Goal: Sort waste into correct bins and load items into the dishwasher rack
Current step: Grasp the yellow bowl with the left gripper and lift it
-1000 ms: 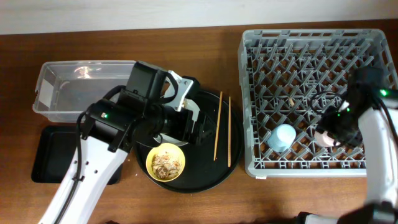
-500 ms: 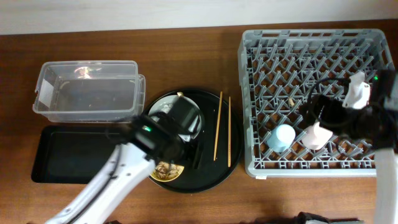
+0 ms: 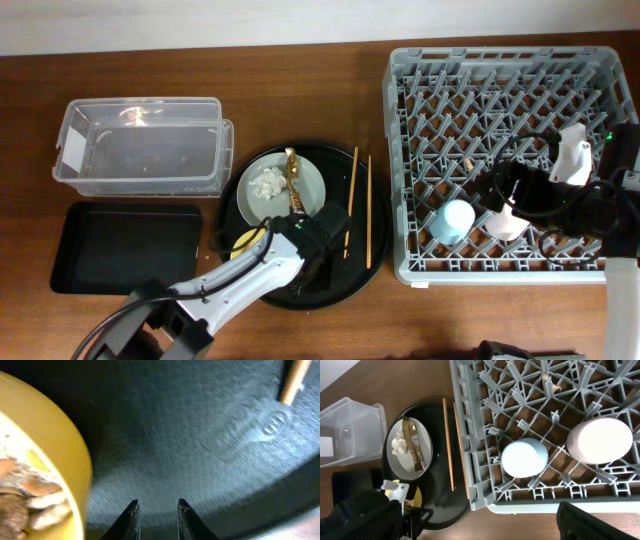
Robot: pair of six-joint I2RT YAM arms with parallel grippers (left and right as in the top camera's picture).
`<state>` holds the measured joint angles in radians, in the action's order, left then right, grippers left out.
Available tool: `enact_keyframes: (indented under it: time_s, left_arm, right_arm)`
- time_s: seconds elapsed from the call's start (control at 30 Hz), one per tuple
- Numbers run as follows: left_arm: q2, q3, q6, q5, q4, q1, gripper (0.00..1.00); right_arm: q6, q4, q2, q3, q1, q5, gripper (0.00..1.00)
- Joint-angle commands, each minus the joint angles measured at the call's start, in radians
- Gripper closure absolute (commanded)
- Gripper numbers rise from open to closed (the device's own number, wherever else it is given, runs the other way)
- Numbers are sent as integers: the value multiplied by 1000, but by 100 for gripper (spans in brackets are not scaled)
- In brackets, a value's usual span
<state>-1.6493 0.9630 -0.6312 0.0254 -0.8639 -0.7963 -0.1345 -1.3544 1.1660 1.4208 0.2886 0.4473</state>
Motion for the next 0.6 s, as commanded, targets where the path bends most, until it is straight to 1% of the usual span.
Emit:
enact_keyframes:
  time_s: [0.0, 0.03, 0.1, 0.17, 0.23, 0.27, 0.37, 0.4, 0.43, 0.47, 0.5, 0.57]
  left_arm:
    - [95, 155, -5, -59, -145, -2, 58]
    - [132, 171, -5, -142, -182, -1, 47]
    - [136, 151, -5, -216, -185, 1, 46]
    - [100, 73, -5, -237, -132, 1, 46]
    - [58, 24, -5, -228, -68, 1, 46]
    - [19, 9, -5, -205, -23, 1, 51]
    - [-44, 8, -5, -193, 34, 1, 67]
    - [-53, 8, -5, -171, 40, 1, 76]
    - [-52, 9, -5, -151, 41, 1, 87]
    - [-49, 13, -5, -148, 40, 0, 94]
    - [-45, 18, -5, -143, 35, 1, 98]
    - [-15, 62, -5, -135, -26, 1, 100]
  right_arm:
    - [7, 0, -1, 4, 0, 13, 1]
    - [7, 0, -1, 4, 0, 13, 1]
    - [7, 0, -1, 4, 0, 13, 1]
    - [7, 0, -1, 4, 0, 13, 1]
    - [7, 0, -1, 4, 0, 13, 1]
    - [7, 0, -1, 4, 0, 13, 1]
    - [7, 0, -1, 4, 0, 13, 1]
    - [7, 0, -1, 4, 0, 13, 1]
    - [7, -1, -1, 4, 0, 13, 1]
    - [7, -1, -1, 4, 0, 13, 1]
    - [7, -1, -1, 4, 0, 13, 1]
    - [7, 0, -1, 4, 0, 13, 1]
